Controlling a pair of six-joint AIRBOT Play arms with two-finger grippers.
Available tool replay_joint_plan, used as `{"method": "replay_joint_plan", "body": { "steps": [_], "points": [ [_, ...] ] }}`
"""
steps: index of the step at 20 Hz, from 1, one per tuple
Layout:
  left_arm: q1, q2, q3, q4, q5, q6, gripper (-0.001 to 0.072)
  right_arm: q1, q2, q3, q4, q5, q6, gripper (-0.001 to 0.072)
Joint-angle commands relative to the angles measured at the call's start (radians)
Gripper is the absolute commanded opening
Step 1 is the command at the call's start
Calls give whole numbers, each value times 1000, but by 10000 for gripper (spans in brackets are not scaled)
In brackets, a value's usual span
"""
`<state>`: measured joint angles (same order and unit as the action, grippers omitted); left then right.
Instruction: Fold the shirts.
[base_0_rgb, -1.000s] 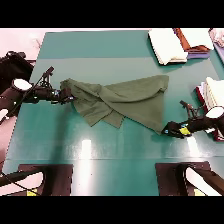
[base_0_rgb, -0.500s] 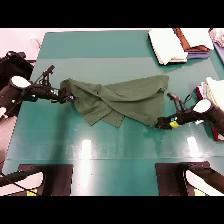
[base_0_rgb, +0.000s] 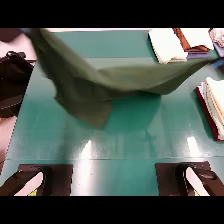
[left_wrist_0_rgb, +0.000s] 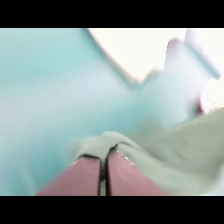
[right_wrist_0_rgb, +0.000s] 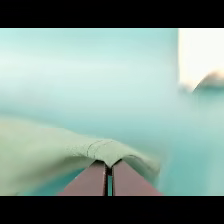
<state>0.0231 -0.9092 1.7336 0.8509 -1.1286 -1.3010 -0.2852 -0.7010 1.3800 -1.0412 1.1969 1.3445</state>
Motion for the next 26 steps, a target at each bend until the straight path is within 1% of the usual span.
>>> {"method": "replay_joint_plan", "body": {
  "steps": [1,3,5,6,8,10,12,14,16,17,19,21,22,24,26],
  "points": [
    [0,116,311,196,48,-101,22,-206,47,323,1,11,1,23],
    [0,142,411,315,73,-152,21,-325,19,473,3,55,9,23],
    [0,142,453,394,84,-192,20,-406,-46,626,3,154,48,23],
    [0,141,453,406,76,-195,20,-415,-87,697,6,202,69,23],
    [0,126,412,405,51,-217,21,-382,-160,769,33,255,72,22],
    [0,90,300,397,27,-222,21,-303,-226,736,51,283,77,21],
    [0,21,193,373,-47,-239,21,-199,-280,614,35,303,88,21],
    [0,-90,109,315,-119,-234,23,-93,-354,493,-45,320,105,21],
    [0,-214,39,293,-156,-233,23,-5,-453,391,-163,345,126,21],
    [0,-275,6,290,-166,-235,24,25,-511,352,-197,357,132,21],
    [0,-412,-54,281,-171,-235,24,62,-623,296,-216,353,132,21],
    [0,-545,-78,240,-166,-231,25,79,-740,281,-216,342,132,21],
    [0,-604,-78,215,-153,-210,24,79,-800,291,-214,336,135,22],
    [0,-699,-77,183,-82,-206,24,79,-905,345,-203,327,143,21],
    [0,-750,-77,169,0,-204,24,79,-986,424,-178,304,144,22]
  ]
}}
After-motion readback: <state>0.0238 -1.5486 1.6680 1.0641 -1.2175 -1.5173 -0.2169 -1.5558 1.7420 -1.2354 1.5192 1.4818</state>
